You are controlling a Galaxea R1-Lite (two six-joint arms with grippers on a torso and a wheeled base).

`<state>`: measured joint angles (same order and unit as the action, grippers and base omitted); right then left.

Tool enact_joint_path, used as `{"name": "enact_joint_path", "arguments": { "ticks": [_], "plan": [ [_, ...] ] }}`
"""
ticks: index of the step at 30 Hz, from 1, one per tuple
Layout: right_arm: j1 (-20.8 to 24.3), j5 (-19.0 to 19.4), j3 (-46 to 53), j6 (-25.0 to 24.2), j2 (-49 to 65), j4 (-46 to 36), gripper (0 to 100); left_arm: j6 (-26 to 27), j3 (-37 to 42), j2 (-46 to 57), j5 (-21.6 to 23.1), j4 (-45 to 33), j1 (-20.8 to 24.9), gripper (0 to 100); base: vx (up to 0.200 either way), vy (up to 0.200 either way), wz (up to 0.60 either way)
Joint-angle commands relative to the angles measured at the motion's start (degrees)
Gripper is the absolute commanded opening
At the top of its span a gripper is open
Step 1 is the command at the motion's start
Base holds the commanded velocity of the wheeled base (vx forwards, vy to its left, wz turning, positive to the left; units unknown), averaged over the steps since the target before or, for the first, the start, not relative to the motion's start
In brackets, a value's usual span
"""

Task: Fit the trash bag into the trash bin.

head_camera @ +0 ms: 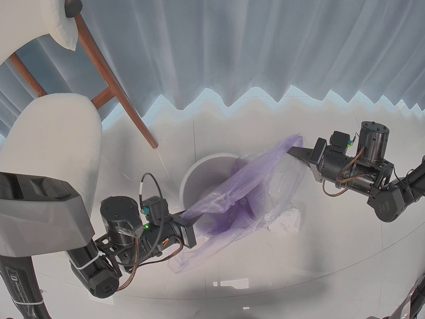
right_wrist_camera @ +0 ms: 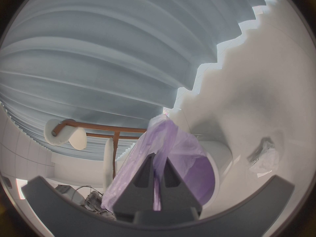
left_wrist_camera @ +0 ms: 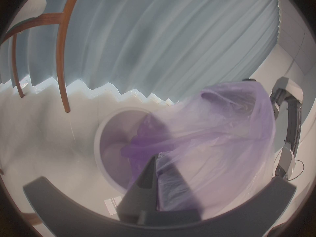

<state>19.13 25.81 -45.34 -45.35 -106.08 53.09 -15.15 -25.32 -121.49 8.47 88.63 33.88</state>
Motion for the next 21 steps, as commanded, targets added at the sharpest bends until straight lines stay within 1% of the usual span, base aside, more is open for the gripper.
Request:
{"name": "enact_joint_path", "arguments": {
  "ticks": [1,5,6,7,9,13,15,16,21],
  "plan": [
    [-1.81,0.03,-3.09,0.70,-4.04,-0.27,0,-1.19,-2.72,0.73,0.05,-0.73,-2.50,0,0.000,0.000,0.00],
    [-2.78,0.03,-7.92,0.70,-6.42,-3.26,0,-5.41,-4.56,1.17,0.14,-3.64,-3.12,0,0.000,0.000,0.00],
    [-2.78,0.03,-7.92,0.70,-6.42,-3.26,0,-5.41,-4.56,1.17,0.14,-3.64,-3.12,0,0.000,0.000,0.00],
    [-2.96,0.03,-9.68,0.70,-7.21,-4.66,0,-7.08,-5.79,1.26,0.67,-5.04,-3.29,0,0.000,0.000,0.00],
    [-3.31,0.03,-11.18,0.70,-8.18,-5.28,0,-8.05,-7.46,1.17,0.67,-6.54,-3.99,0,0.000,0.000,0.00],
    [-3.66,0.03,-15.22,0.70,-12.31,-5.19,0,-11.48,-12.21,0.03,0.58,-10.58,-6.90,0,0.000,0.000,0.00],
    [-3.66,0.03,-15.84,0.70,-12.83,-5.10,0,-11.92,-12.65,-0.32,0.58,-10.84,-7.16,0,0.000,0.000,0.00],
    [-3.66,0.03,-18.30,0.70,-14.77,-5.28,0,-13.32,-14.23,-1.64,0.23,-11.02,-8.04,0,0.000,0.000,0.00],
    [-3.66,0.03,-25.33,0.70,-19.16,-5.72,0,-14.11,-16.60,-1.91,-0.12,-11.98,-9.18,0,0.000,0.000,0.00]
  ]
}}
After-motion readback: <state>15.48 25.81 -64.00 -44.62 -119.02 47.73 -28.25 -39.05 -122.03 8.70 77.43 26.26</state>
